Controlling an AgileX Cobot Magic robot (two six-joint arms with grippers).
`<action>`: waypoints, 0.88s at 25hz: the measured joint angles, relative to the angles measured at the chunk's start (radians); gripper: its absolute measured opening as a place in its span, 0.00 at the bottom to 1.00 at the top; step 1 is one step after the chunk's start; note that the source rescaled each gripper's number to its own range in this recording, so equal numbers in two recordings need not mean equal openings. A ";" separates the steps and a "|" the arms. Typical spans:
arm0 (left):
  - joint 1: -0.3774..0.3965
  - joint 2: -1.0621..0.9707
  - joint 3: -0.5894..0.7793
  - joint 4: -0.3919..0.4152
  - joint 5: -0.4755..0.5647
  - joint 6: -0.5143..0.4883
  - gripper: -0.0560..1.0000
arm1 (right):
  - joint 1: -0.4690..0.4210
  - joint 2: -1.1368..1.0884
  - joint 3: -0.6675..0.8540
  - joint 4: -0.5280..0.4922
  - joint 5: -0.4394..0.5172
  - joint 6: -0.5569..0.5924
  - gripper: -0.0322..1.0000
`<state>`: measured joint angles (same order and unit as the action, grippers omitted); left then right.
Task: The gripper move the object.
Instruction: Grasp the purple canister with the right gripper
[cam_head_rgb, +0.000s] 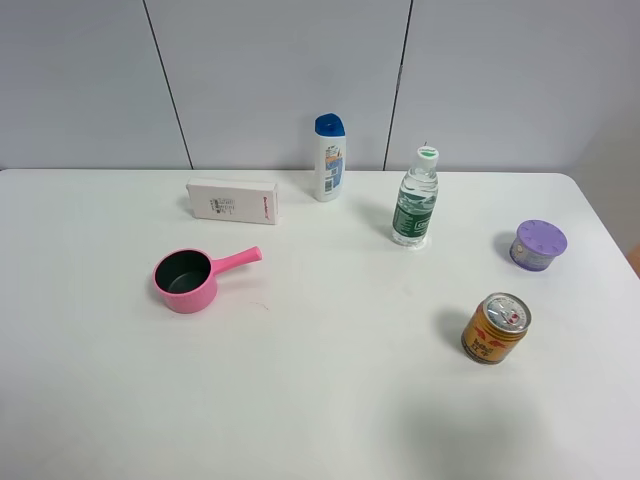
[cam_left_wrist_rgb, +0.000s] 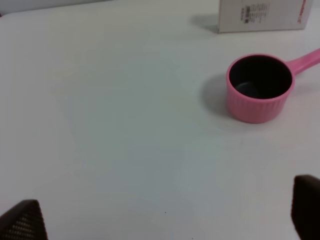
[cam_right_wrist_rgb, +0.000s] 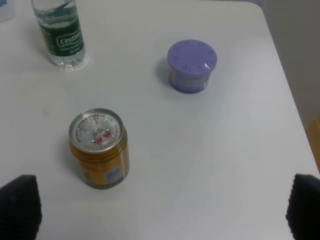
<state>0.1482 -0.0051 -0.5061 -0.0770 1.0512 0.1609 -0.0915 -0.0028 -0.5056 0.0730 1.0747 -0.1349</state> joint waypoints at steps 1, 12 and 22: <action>0.000 0.000 0.000 0.000 0.000 0.000 1.00 | 0.000 0.000 0.000 0.000 0.000 0.000 1.00; 0.000 0.000 0.000 0.000 0.000 0.000 1.00 | 0.000 0.000 0.000 0.000 0.000 0.000 1.00; 0.000 0.000 0.000 0.000 0.000 0.000 1.00 | 0.000 0.000 0.000 0.000 0.000 0.000 1.00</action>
<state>0.1482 -0.0051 -0.5061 -0.0770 1.0512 0.1609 -0.0915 -0.0028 -0.5056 0.0730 1.0747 -0.1349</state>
